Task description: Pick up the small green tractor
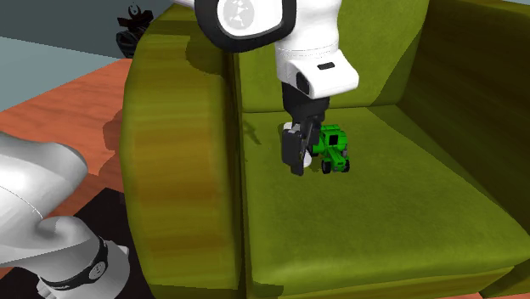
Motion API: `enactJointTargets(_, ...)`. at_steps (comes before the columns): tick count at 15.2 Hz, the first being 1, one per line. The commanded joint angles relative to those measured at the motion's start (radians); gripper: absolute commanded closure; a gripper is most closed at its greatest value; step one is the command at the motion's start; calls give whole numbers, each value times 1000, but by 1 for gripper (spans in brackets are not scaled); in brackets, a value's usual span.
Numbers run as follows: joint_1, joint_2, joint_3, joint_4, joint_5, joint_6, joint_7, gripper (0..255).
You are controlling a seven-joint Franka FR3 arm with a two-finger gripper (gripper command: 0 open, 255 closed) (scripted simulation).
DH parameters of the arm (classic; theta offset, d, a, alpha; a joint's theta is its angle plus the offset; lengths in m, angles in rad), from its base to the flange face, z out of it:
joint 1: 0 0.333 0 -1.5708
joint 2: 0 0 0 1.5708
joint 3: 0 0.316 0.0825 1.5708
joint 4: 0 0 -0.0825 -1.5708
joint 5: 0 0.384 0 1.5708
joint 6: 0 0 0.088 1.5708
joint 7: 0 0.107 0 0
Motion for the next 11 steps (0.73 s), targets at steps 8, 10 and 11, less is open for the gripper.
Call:
enactJointTargets(8, 65, 354, 119, 277, -234, 27, 265, 0)
enactJointTargets(10, 101, 439, 124, 356, -294, 14, 317, 0)
enactJointTargets(11, 121, 481, 124, 398, -323, 5, 340, 0)
